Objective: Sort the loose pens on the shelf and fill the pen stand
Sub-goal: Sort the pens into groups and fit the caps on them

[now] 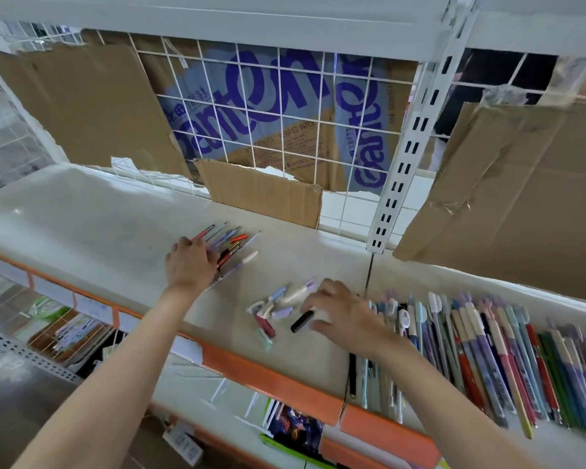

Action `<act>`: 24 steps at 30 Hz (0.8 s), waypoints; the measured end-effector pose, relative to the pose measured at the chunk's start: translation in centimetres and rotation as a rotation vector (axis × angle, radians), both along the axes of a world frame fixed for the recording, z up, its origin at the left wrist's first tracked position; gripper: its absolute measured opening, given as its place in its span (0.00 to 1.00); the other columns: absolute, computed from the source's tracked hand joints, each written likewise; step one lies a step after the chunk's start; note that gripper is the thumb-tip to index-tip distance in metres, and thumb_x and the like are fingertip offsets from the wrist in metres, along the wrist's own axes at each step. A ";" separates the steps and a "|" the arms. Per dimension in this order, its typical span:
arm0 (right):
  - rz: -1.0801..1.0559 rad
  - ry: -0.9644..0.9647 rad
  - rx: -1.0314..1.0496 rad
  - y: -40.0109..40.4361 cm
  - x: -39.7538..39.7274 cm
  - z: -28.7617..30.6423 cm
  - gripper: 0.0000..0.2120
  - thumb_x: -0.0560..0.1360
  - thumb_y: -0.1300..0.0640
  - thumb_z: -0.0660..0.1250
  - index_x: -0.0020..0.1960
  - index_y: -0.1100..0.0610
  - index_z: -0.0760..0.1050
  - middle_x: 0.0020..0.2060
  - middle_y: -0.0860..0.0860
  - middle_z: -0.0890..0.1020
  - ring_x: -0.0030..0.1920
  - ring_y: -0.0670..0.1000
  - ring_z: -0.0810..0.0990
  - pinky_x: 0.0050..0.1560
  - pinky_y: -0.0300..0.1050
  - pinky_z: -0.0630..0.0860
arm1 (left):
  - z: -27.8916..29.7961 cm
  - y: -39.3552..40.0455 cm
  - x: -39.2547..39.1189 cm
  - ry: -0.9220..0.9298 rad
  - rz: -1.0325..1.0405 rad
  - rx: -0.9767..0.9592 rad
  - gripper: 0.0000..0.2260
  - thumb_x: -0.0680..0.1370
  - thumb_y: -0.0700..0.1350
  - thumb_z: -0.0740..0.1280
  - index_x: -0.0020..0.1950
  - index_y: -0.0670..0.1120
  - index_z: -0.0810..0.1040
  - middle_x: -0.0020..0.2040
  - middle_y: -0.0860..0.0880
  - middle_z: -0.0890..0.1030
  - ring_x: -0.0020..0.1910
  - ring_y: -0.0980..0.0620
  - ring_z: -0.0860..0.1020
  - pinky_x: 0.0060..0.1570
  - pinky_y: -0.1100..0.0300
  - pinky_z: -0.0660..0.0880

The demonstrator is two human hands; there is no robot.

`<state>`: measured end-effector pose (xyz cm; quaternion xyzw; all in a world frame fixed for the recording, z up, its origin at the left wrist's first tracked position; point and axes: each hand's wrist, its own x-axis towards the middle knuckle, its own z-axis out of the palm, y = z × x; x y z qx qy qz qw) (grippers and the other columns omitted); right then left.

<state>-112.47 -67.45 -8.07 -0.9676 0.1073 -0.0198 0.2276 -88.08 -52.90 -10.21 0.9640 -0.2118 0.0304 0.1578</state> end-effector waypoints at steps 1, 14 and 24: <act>0.047 0.010 -0.003 0.2 0.2 -0.4 0.12 0.76 0.54 0.65 0.60 0.51 0.75 0.55 0.47 0.68 0.60 0.46 0.65 0.57 0.42 0.68 | -0.1 0.0 0.1 0.026 -0.013 0.040 0.15 0.79 0.48 0.61 0.57 0.39 0.76 0.55 0.37 0.74 0.56 0.36 0.73 0.56 0.48 0.68; -0.257 -0.280 0.624 0.0 -0.4 0.7 0.05 0.76 0.60 0.66 0.43 0.52 0.75 0.37 0.44 0.80 0.36 0.39 0.75 0.39 0.31 0.69 | 0.9 0.6 -4.9 -0.135 -0.204 -0.246 0.12 0.79 0.47 0.61 0.46 0.39 0.77 0.41 0.37 0.81 0.44 0.37 0.78 0.40 0.51 0.68; -0.424 -0.355 0.976 0.0 -0.6 1.4 0.04 0.76 0.68 0.64 0.47 0.61 0.76 0.26 0.37 0.79 0.29 0.36 0.73 0.32 0.28 0.67 | -0.2 -0.1 -3.5 0.009 -0.116 -0.048 0.13 0.78 0.40 0.60 0.61 0.36 0.72 0.58 0.35 0.71 0.59 0.35 0.69 0.55 0.45 0.67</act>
